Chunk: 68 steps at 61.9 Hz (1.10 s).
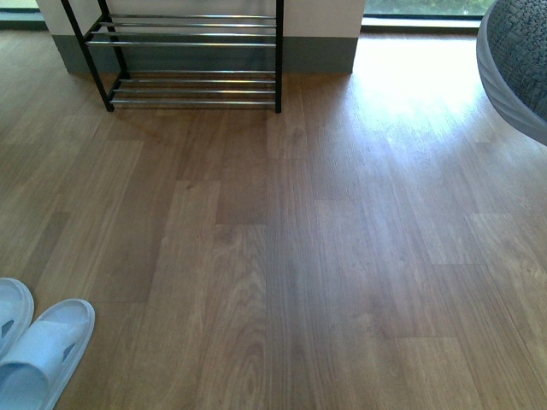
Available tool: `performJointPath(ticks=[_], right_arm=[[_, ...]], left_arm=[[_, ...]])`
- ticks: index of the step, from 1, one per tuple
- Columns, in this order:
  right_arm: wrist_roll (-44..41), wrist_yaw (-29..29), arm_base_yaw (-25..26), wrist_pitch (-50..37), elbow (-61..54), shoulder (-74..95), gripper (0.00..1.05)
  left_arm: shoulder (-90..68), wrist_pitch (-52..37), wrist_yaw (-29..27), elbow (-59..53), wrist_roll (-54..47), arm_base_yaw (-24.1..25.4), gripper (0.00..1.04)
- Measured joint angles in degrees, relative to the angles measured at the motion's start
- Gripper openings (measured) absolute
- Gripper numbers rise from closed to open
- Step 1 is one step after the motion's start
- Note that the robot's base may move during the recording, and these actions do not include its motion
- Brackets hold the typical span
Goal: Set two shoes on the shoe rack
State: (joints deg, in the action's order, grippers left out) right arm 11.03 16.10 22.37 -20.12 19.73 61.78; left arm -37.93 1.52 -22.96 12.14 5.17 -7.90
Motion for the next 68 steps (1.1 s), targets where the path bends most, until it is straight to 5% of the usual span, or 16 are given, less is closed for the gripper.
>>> performJointPath(ticks=[68], right_arm=[[0.00, 0.02, 0.00, 0.00, -0.07, -0.02, 0.01]], left_arm=[[0.02, 0.00, 0.02, 0.00, 0.00, -0.20, 0.03]])
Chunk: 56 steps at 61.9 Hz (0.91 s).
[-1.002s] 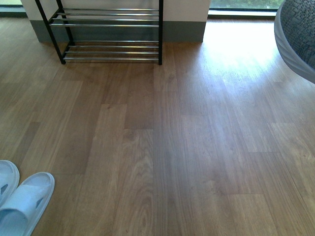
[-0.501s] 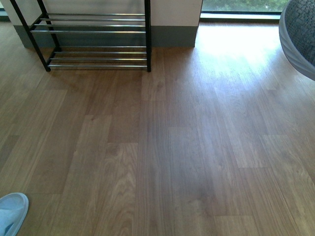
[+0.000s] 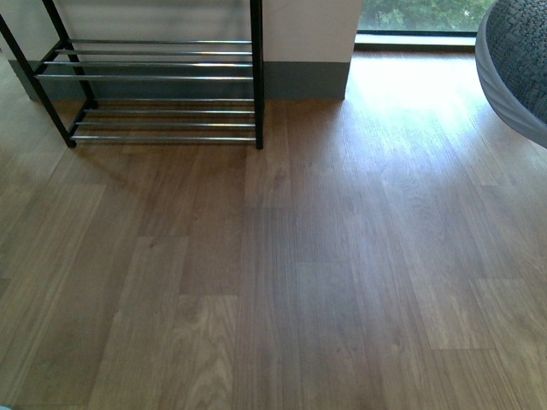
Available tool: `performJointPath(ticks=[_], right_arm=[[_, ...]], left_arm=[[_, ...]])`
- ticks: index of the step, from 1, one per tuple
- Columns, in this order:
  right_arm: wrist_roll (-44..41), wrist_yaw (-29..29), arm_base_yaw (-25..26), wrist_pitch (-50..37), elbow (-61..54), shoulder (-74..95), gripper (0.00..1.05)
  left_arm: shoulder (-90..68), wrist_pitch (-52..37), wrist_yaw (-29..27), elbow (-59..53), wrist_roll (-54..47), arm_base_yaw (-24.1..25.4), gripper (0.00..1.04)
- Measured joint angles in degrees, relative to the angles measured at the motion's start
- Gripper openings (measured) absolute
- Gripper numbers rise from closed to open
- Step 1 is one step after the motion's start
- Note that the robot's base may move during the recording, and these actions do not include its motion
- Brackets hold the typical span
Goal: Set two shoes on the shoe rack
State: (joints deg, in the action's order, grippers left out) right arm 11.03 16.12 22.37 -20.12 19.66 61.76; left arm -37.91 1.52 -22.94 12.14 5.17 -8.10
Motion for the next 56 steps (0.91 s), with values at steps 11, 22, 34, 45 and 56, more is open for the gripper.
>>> performJointPath(ticks=[11, 22, 34, 45, 56], right_arm=[[0.00, -0.02, 0.00, 0.00, 0.00, 0.00, 0.01], [0.00, -0.28, 0.04, 0.00, 0.00, 0.00, 0.01], [0.00, -0.09, 0.04, 0.00, 0.00, 0.00, 0.01], [0.00, 0.00, 0.00, 0.00, -0.02, 0.00, 0.01], [0.00, -0.02, 0.00, 0.00, -0.04, -0.11, 0.01]], left_arm=[[-0.02, 0.00, 0.04, 0.00, 0.00, 0.00, 0.03], [0.02, 0.00, 0.17, -0.02, 0.00, -0.07, 0.03], [0.04, 0.00, 0.15, -0.02, 0.00, -0.07, 0.03], [0.04, 0.00, 0.00, -0.02, 0.00, -0.04, 0.03], [0.04, 0.00, 0.00, -0.02, 0.00, -0.04, 0.03]])
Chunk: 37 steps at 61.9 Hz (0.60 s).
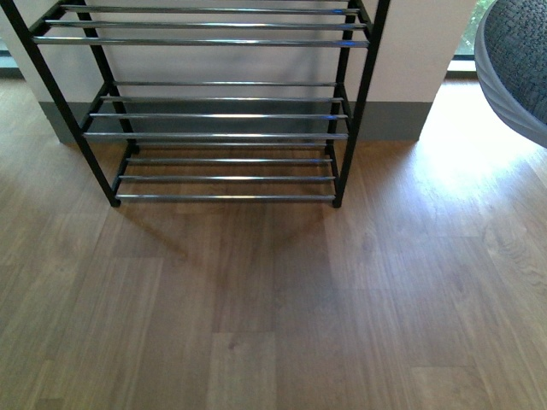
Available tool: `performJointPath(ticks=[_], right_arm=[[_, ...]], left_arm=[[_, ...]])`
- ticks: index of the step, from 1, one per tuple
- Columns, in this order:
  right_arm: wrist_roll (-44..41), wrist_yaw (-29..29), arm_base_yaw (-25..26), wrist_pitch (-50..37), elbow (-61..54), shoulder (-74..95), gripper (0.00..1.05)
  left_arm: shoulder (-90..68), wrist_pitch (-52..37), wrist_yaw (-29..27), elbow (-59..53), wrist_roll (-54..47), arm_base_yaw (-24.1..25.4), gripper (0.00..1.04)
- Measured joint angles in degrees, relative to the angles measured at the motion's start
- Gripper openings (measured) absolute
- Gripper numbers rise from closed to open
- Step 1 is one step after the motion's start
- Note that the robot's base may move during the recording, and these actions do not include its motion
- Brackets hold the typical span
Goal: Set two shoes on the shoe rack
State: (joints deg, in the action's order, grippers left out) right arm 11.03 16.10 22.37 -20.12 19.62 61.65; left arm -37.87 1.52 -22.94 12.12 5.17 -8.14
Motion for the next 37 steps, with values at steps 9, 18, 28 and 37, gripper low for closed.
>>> performJointPath(ticks=[9, 18, 28, 37], right_arm=[[0.00, 0.02, -0.02, 0.00, 0.00, -0.09, 0.01], [0.00, 0.04, -0.11, 0.00, 0.00, -0.09, 0.01], [0.00, 0.44, -0.24, 0.00, 0.00, -0.09, 0.01], [0.00, 0.20, -0.22, 0.00, 0.00, -0.09, 0.01]], left_arm=[[0.00, 0.00, 0.00, 0.00, 0.00, 0.00, 0.03], [0.00, 0.00, -0.11, 0.00, 0.00, 0.00, 0.03], [-0.04, 0.00, -0.44, 0.00, 0.00, 0.04, 0.03], [-0.04, 0.00, -0.24, 0.00, 0.00, 0.04, 0.03]])
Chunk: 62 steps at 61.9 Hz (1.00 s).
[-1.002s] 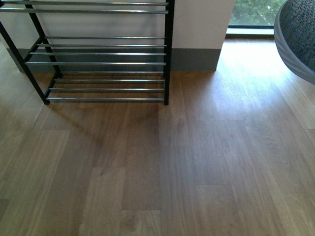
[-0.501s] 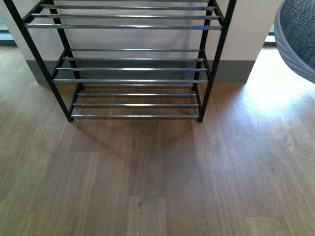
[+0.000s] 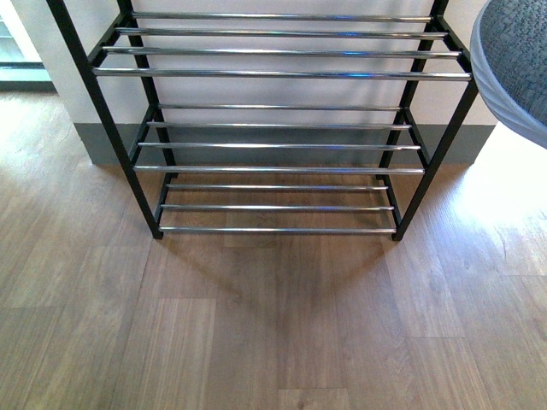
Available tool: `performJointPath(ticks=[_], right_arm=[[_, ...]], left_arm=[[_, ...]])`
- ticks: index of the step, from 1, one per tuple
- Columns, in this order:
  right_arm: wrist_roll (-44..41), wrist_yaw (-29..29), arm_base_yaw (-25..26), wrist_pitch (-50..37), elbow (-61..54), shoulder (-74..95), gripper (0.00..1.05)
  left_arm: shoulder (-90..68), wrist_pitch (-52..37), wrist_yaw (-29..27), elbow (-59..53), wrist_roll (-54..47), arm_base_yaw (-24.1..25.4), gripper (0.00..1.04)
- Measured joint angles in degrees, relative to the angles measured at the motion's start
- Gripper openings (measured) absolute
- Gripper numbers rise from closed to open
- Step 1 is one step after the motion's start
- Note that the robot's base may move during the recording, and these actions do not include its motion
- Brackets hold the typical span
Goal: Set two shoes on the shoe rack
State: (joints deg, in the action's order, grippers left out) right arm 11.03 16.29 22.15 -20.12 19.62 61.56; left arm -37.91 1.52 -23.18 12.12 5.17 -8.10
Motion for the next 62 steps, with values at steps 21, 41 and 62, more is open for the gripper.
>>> performJointPath(ticks=[21, 41, 62], right_arm=[[0.00, -0.15, 0.00, 0.00, 0.00, 0.00, 0.01], [0.00, -0.17, 0.00, 0.00, 0.00, 0.00, 0.01], [0.00, -0.17, 0.00, 0.00, 0.00, 0.00, 0.01]], left_arm=[[0.02, 0.00, 0.20, 0.00, 0.00, 0.00, 0.03], [0.02, 0.00, 0.22, 0.00, 0.00, 0.00, 0.03], [0.04, 0.00, 0.24, -0.02, 0.00, 0.00, 0.03]])
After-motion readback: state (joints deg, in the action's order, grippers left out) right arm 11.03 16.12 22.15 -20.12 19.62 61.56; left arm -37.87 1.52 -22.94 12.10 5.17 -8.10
